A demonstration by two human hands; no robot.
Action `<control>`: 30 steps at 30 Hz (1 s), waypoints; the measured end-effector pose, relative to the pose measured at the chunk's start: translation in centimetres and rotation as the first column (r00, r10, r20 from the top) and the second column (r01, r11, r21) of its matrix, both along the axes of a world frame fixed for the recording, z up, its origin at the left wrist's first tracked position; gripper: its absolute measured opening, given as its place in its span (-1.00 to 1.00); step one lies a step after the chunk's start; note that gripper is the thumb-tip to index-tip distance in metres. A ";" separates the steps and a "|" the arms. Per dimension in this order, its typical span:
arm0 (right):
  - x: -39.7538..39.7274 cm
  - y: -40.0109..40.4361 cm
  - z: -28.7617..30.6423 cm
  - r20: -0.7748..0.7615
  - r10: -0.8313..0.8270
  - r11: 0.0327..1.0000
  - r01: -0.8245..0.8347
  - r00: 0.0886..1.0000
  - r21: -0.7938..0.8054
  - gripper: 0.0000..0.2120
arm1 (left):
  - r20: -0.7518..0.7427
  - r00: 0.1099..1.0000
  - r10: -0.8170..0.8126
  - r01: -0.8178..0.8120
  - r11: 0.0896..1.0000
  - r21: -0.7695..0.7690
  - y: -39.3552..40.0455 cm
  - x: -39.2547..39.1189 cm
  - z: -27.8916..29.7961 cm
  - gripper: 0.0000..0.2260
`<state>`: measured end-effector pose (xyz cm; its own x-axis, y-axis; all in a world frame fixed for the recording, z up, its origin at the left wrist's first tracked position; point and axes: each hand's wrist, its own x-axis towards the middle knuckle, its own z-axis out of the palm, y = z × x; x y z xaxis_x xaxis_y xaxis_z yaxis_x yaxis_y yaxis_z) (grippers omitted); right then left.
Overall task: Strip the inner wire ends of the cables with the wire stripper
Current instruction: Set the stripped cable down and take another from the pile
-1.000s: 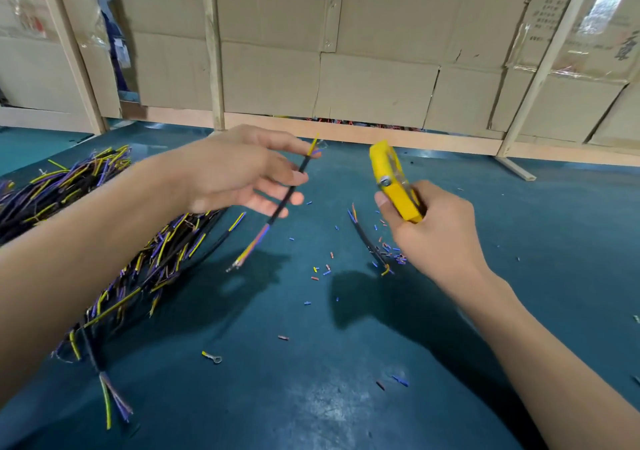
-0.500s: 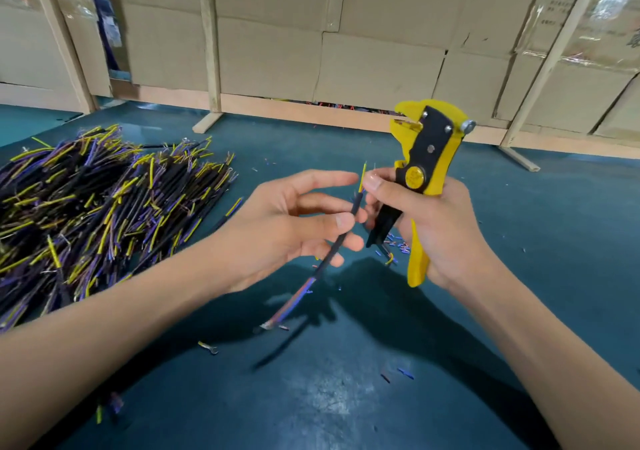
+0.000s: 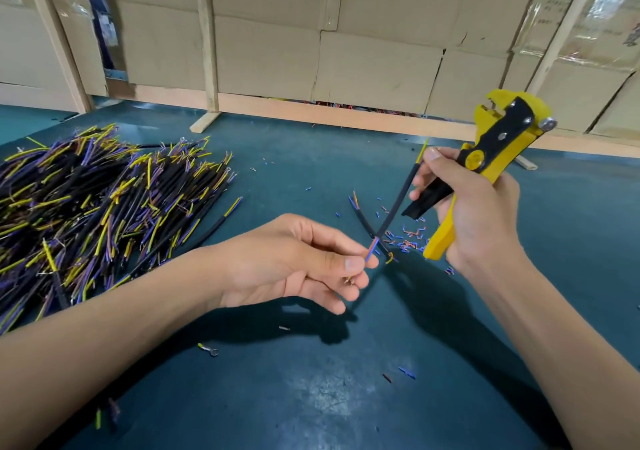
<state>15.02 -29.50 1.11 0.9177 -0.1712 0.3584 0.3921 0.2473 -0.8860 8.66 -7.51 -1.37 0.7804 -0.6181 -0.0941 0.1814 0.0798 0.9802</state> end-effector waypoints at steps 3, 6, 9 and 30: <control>-0.2 0.4 -0.2 -0.023 0.042 0.999 -0.042 0.999 0.002 -0.83 | -0.008 1.000 0.028 -0.029 0.998 -0.052 0.0 0.1 0.1 -0.85; -0.7 1.1 -0.5 -0.047 0.131 0.991 -0.132 0.990 -0.027 -0.77 | -0.029 0.992 0.125 -0.128 0.985 -0.114 0.0 0.3 0.2 -0.85; -1.3 1.7 -0.6 -0.087 0.293 0.949 -0.300 0.952 -0.094 -0.85 | -0.021 0.976 0.219 -0.219 0.963 -0.159 0.2 0.6 0.2 -0.83; -2.6 3.1 -0.6 -0.150 0.394 0.899 -0.414 0.907 -0.139 -0.88 | 0.341 0.920 0.193 -0.248 0.961 0.124 0.2 0.5 0.1 -0.96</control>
<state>12.46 -26.45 0.55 0.9317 0.2754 0.2368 0.1820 0.2104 -0.9605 9.12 -7.33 -1.30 0.8998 -0.4242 0.1019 -0.1508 -0.0833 0.9850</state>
